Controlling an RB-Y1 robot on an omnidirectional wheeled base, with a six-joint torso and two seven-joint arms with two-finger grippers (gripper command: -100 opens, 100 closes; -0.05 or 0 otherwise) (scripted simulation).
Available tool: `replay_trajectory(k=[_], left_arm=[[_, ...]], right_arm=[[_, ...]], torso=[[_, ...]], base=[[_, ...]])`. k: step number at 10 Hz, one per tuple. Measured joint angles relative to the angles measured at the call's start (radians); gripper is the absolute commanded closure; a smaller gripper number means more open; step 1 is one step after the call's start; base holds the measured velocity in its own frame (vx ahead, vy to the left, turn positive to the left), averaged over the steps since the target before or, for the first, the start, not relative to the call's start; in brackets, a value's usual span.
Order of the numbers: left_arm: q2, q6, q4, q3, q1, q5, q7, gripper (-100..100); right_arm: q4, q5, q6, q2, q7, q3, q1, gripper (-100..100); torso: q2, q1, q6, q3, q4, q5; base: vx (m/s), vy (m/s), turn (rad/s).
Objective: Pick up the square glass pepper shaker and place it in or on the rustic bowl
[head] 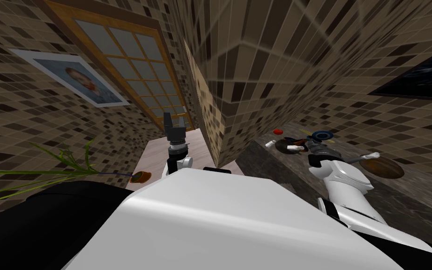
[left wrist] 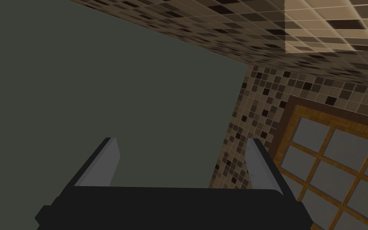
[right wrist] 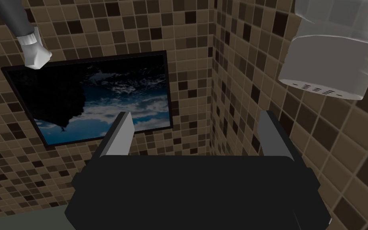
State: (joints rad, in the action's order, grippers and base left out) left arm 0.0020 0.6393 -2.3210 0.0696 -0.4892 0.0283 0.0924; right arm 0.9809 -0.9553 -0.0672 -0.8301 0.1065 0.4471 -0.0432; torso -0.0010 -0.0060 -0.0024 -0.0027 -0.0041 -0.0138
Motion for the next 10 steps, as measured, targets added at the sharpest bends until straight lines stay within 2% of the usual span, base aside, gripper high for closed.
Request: replay_trajectory(k=[2,3,5,7,8,10], left_arm=[[0.0,0.0,0.0,0.0,0.0,0.0,0.0,0],[0.0,0.0,0.0,0.0,0.0,0.0,0.0,0],[0.0,0.0,0.0,0.0,0.0,0.0,0.0,0],[0.0,0.0,0.0,0.0,0.0,0.0,0.0,0],[0.0,0.0,0.0,0.0,0.0,0.0,0.0,0],[0.0,0.0,0.0,0.0,0.0,0.0,0.0,0]], right_arm=[[0.0,0.0,0.0,0.0,0.0,0.0,0.0,-100],[-0.021,0.011,0.015,-0.025,0.004,0.004,0.001,-100],[-0.05,0.056,0.025,-0.089,0.022,-0.024,0.007,-100],[-0.084,0.079,0.046,-0.131,0.03,-0.025,0.006,-100],[-0.096,0.101,0.051,-0.163,0.04,-0.039,0.011,-100],[-0.156,0.117,0.081,-0.209,0.043,-0.04,-0.014,-100]], torso=[[0.0,0.0,0.0,0.0,0.0,0.0],[0.0,0.002,0.0,0.0,0.0,0.001],[0.0,0.005,0.0,0.0,0.0,0.001],[0.0,0.005,0.0,0.0,0.0,0.001],[0.0,0.004,0.0,0.0,0.0,0.001],[0.0,0.004,0.0,0.0,0.0,0.001]], base=[[0.0,0.018,0.004],[0.0,0.07,0.02],[-0.001,0.065,0.015],[0.0,0.06,0.015],[-0.002,0.059,0.033],[0.0,0.05,-0.004]])
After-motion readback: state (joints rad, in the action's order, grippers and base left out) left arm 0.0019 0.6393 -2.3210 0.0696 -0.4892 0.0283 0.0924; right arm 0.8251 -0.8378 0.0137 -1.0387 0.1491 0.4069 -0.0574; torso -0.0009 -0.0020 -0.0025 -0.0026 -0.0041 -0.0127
